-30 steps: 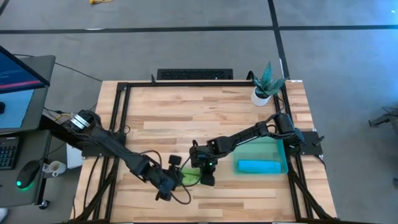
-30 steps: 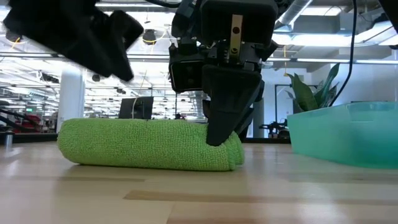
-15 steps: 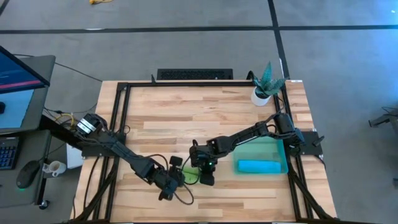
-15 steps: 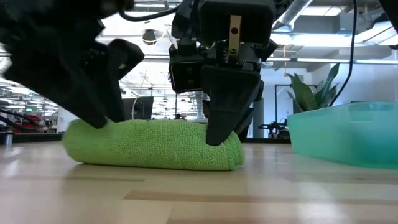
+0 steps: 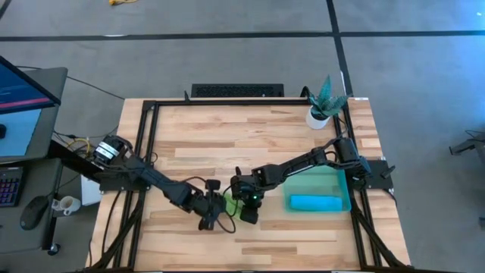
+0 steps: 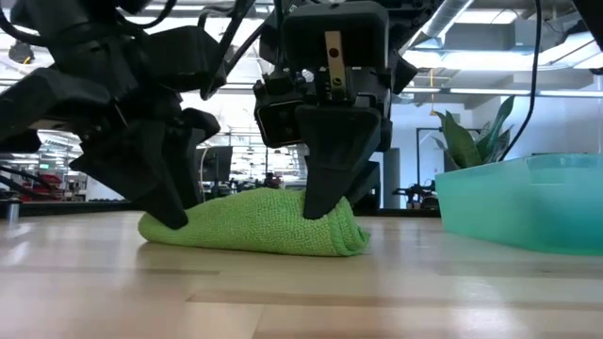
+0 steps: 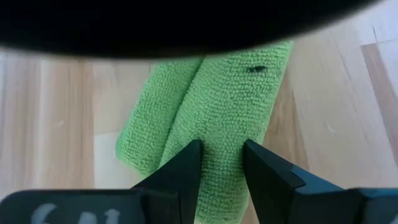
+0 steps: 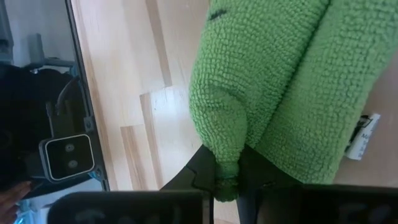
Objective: Roll microfiber towels into tight, uniform cylinder then place into a basket
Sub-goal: Roll the green microfiber towel
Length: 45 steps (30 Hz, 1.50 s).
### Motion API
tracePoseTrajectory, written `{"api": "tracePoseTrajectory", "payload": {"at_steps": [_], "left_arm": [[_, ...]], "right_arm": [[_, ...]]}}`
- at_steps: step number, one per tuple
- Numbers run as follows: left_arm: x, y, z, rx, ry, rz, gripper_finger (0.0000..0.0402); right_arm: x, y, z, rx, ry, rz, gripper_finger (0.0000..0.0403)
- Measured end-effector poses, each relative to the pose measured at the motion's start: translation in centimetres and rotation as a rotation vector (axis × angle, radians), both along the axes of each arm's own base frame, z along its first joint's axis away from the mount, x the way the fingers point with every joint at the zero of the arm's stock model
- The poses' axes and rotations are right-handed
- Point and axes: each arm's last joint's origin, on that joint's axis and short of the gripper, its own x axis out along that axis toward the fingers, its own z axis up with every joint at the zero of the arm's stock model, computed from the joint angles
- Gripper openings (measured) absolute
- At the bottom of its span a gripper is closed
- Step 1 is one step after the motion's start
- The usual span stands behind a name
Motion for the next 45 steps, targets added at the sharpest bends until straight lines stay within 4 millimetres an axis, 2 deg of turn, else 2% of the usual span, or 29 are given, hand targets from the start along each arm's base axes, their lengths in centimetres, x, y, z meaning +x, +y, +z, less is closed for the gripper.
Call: {"api": "tracePoseTrajectory", "payload": {"at_steps": [7,10,15,19,22,25,29,34,45], "left_arm": [[0.1,0.1,-0.1,-0.089,0.023,-0.027,0.0108],[0.0,-0.2,-0.1,-0.218,0.063,-0.028,0.0082],[0.1,-0.9,0.1,-0.441,0.142,0.013,0.0013],[0.7,-1.6,1.1,-0.696,0.232,0.094,0.0014],[0.8,-1.9,1.5,-0.776,0.269,0.137,0.0016],[0.9,-1.4,1.3,-0.798,0.293,0.226,0.0013],[1.2,-0.5,1.1,-0.799,0.303,0.260,0.0010],[1.2,0.0,1.1,-0.768,0.291,0.215,0.0012],[1.2,0.4,0.9,-0.624,0.218,0.187,0.0021]], "right_arm": [[-0.1,0.1,0.0,0.002,0.005,0.004,0.0047],[-0.2,0.5,0.0,0.004,0.002,0.019,0.0047],[-0.3,1.5,0.2,0.046,-0.013,0.065,0.0047],[-0.5,3.2,0.7,0.168,-0.033,0.161,0.0047],[-0.5,3.3,0.8,0.184,-0.032,0.171,0.0047],[-0.3,2.1,0.5,0.183,0.004,0.125,0.0047],[-0.1,1.1,-1.9,0.177,0.104,0.059,0.0045],[-0.1,2.3,-3.4,0.157,0.127,0.065,0.0046],[-0.2,2.7,-3.6,0.068,0.151,-0.028,0.0047]]}}
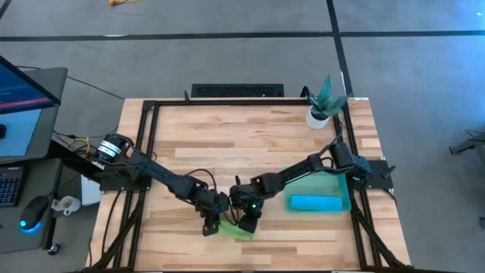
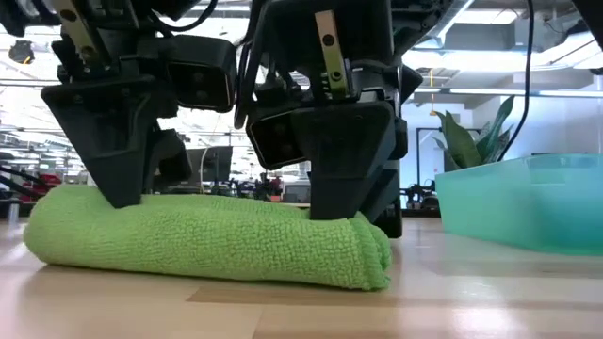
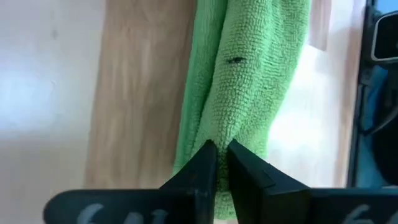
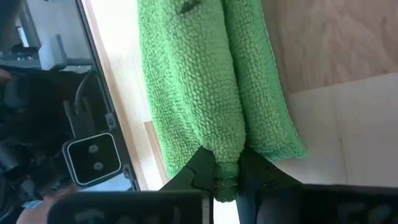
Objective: Roll microfiber towels into tight, uniform cylinder then place into a basket
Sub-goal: Roll the green microfiber towel
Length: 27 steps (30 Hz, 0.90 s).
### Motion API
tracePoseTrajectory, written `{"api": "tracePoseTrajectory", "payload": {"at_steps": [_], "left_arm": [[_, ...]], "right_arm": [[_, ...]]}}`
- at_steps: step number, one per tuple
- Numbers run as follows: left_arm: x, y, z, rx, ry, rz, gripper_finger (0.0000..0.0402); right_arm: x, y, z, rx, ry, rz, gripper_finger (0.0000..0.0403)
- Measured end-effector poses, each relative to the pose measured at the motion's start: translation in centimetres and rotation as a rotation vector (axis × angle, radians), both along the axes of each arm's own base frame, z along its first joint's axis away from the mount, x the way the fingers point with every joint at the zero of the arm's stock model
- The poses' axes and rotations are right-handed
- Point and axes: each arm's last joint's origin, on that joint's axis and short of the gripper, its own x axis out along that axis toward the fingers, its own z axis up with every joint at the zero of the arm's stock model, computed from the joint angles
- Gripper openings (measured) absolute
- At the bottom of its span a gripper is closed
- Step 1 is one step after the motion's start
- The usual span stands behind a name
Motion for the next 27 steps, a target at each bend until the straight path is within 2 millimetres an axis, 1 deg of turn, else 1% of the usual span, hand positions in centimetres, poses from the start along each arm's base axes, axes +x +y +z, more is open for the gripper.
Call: {"api": "tracePoseTrajectory", "payload": {"at_steps": [5,9,12,20,23,27], "left_arm": [[-0.1,0.1,-0.1,0.040,-0.018,-0.036,0.0062],[-0.1,0.1,0.0,0.032,-0.023,-0.077,0.0100],[-0.1,0.1,0.0,0.038,-0.031,-0.097,0.0118],[-0.4,-0.1,0.1,0.048,-0.024,-0.119,0.0126],[-0.7,-0.2,0.8,0.044,-0.033,-0.128,0.0126],[-1.3,0.0,2.6,0.065,-0.075,-0.116,0.0126]], "right_arm": [[0.0,-0.1,0.0,-0.023,0.008,-0.025,0.0047],[0.0,-0.1,0.0,-0.032,0.006,-0.029,0.0047],[0.0,-0.1,0.0,-0.050,0.002,-0.037,0.0047],[-0.1,0.4,0.1,-0.074,-0.011,-0.038,0.0047],[-0.1,0.7,0.1,-0.086,-0.024,-0.038,0.0047],[-0.1,0.8,0.2,-0.086,-0.028,-0.037,0.0047]]}}
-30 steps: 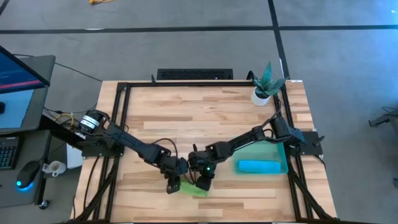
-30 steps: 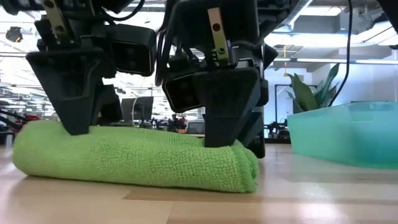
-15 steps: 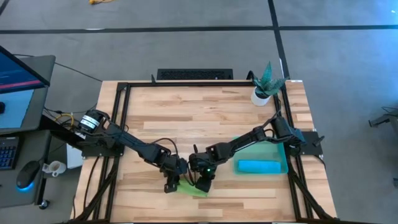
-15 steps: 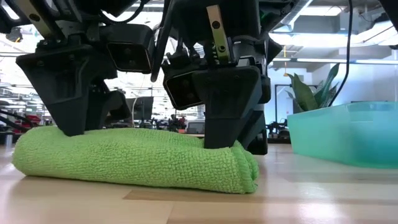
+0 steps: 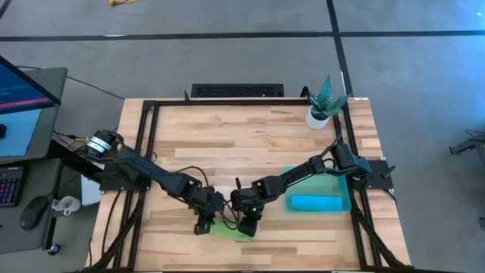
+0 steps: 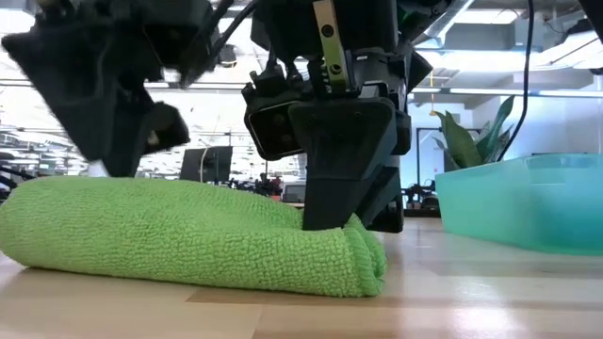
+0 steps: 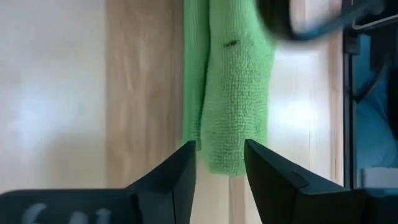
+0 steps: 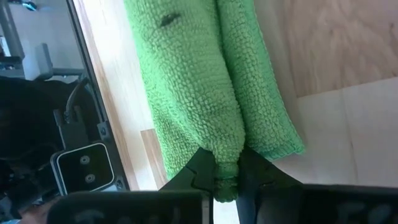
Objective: Roll microfiber towels into tight, uniform cylinder then place into a basket
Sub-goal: Roll the green microfiber towel
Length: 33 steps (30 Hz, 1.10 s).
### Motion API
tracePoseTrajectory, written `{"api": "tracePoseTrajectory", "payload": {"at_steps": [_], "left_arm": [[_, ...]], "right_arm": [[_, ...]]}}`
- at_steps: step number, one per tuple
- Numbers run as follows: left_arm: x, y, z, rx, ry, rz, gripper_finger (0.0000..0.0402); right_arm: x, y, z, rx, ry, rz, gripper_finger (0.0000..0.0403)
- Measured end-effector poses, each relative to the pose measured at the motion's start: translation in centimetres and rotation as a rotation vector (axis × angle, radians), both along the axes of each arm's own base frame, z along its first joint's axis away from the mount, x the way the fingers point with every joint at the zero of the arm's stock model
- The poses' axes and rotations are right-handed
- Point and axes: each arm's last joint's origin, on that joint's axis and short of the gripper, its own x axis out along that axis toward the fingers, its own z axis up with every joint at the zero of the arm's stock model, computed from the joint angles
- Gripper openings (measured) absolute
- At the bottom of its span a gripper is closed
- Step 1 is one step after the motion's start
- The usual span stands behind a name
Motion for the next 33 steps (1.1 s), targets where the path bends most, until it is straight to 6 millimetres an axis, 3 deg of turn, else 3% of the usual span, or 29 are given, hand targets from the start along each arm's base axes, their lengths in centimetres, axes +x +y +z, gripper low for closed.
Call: {"api": "tracePoseTrajectory", "payload": {"at_steps": [5,11,16,27,33], "left_arm": [[-0.9,-0.5,2.1,0.044,-0.101,-0.002,0.0126],[-0.2,-3.9,3.1,0.010,-0.363,-0.102,0.0122],[0.0,-5.2,2.1,0.065,-0.418,-0.092,0.0111],[0.4,-6.2,-1.8,0.136,-0.329,0.006,0.0087],[0.2,-6.3,-2.4,0.168,-0.302,0.066,0.0081]], "right_arm": [[0.0,0.0,0.0,-0.008,-0.003,-0.004,0.0047],[0.0,0.0,0.0,-0.009,-0.005,-0.003,0.0047],[0.1,0.1,0.1,-0.015,-0.021,-0.008,0.0047],[0.1,0.1,0.1,-0.013,-0.019,-0.012,0.0047],[0.1,0.1,0.1,-0.012,-0.020,-0.011,0.0047]]}}
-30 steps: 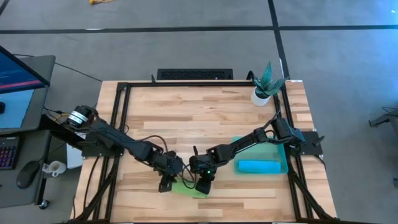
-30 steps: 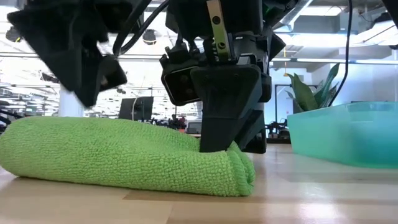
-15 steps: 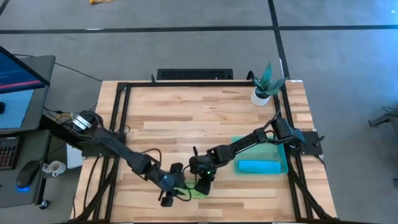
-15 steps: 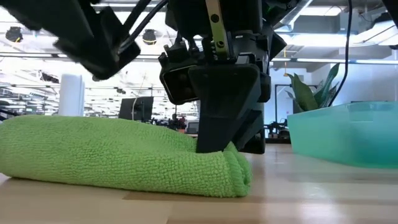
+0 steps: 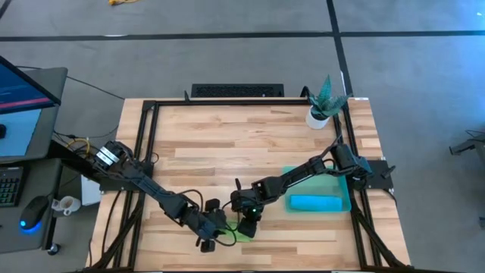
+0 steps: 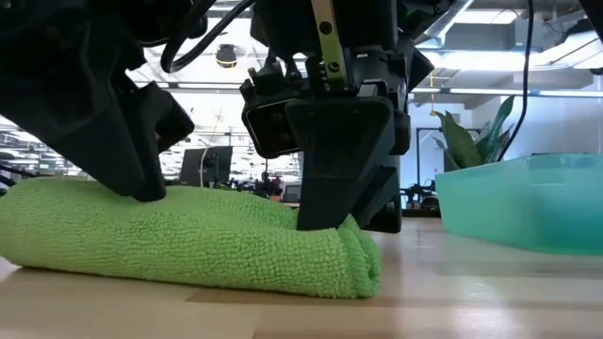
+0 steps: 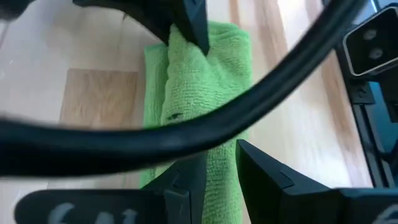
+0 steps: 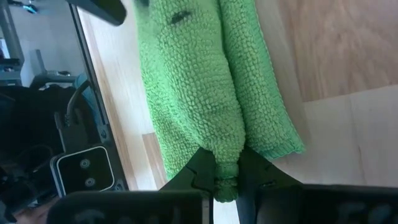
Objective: Roll microfiber towels into tight, uniform cylinder then place into a basket
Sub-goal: Roll the green microfiber towel
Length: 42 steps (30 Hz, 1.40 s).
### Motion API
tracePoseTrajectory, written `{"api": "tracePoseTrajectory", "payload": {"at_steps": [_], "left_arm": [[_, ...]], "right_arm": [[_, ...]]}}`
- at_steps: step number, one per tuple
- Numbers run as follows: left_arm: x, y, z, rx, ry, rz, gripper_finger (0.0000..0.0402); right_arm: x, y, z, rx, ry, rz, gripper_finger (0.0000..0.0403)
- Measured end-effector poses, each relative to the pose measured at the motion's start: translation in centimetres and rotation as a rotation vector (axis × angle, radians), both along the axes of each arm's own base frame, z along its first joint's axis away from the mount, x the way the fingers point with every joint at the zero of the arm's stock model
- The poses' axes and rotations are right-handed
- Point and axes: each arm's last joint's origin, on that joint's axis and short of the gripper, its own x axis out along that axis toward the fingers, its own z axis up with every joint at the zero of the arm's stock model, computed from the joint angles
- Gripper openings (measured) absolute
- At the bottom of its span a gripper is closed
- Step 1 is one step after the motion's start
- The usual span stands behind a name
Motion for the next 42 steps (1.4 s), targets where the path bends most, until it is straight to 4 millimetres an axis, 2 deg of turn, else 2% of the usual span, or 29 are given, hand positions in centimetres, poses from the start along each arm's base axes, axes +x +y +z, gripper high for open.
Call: {"api": "tracePoseTrajectory", "payload": {"at_steps": [19,23,29,32,36,42], "left_arm": [[-1.9,0.5,-2.2,-0.039,0.029,-0.016,0.0081],[-1.9,0.5,-2.2,-0.031,0.029,-0.022,0.0081],[-1.9,0.5,-2.2,-0.027,0.030,-0.024,0.0081],[-1.9,0.5,-2.3,-0.028,0.030,-0.022,0.0081],[-1.9,0.5,-2.3,-0.031,0.032,-0.016,0.0081],[-1.9,0.6,-2.3,-0.042,0.037,0.007,0.0081]], "right_arm": [[0.6,0.3,-0.1,0.038,-0.074,0.007,0.0079],[0.7,0.3,-0.1,0.044,-0.071,-0.007,0.0108],[0.8,0.2,0.0,0.046,-0.093,0.011,0.0174],[0.9,0.1,0.0,0.069,-0.091,0.017,0.0190],[1.0,-0.2,0.1,0.084,-0.097,0.029,0.0189],[0.5,-1.1,2.0,-0.003,-0.153,0.085,0.0169]]}}
